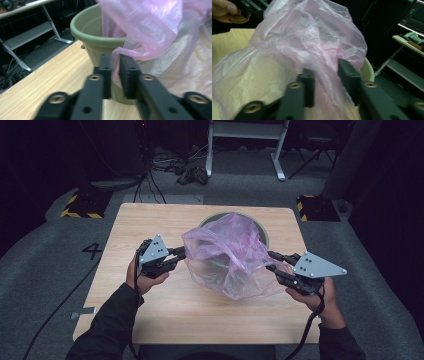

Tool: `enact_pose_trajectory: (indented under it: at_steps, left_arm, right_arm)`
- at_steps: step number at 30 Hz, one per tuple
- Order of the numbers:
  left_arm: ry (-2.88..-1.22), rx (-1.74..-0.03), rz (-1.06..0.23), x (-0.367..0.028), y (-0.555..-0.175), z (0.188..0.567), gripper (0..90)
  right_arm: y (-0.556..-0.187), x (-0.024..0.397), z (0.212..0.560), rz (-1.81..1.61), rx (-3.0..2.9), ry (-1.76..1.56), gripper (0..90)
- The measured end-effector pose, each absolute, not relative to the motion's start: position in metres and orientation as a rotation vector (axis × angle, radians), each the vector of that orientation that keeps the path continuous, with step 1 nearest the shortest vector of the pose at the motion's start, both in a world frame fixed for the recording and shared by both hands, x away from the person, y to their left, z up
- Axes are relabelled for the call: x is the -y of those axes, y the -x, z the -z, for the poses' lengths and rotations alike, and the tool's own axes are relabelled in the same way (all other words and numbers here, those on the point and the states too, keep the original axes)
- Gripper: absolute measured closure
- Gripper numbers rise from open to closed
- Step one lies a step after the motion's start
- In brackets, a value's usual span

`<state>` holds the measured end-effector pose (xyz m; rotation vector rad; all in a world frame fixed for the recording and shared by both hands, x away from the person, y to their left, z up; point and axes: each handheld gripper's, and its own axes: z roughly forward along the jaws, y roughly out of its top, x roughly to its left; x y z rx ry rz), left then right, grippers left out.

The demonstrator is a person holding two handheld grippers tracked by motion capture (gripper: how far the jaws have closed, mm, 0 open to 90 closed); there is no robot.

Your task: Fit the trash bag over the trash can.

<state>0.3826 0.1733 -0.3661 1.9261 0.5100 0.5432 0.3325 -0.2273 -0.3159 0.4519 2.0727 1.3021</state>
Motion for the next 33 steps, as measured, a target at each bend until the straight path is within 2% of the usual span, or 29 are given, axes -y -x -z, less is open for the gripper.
enact_pose_trajectory:
  at_steps: [3, 8, 24, 26, 29, 32, 33]
  left_arm:
    - [-1.946, -0.518, -0.533, -0.174, -0.388, 0.371, 89.9]
    - [-1.966, -0.535, -0.55, -0.173, -0.394, 0.377, 90.0]
    - [-2.007, -0.654, -0.569, -0.186, -0.415, 0.401, 90.0]
    - [-1.987, -0.653, -0.573, -0.191, -0.411, 0.4, 79.4]
    - [-1.946, -0.648, -0.568, -0.198, -0.4, 0.394, 50.4]
    - [-1.904, -0.594, -0.555, -0.206, -0.383, 0.383, 33.2]
    - [-1.894, -0.577, -0.549, -0.207, -0.377, 0.379, 30.2]
  right_arm:
    - [-0.343, 0.231, 0.315, -1.328, -2.059, -0.513, 85.0]
    - [-0.364, 0.239, 0.315, -1.344, -2.033, -0.672, 89.4]
    - [-0.431, 0.248, 0.334, -1.356, -2.06, -0.993, 90.0]
    - [-0.431, 0.247, 0.334, -1.369, -2.059, -0.988, 90.0]
    - [-0.429, 0.246, 0.333, -1.385, -2.061, -0.966, 89.9]
    - [-0.424, 0.246, 0.329, -1.402, -2.055, -0.933, 89.5]
    - [-0.423, 0.246, 0.327, -1.411, -2.055, -0.924, 89.1]
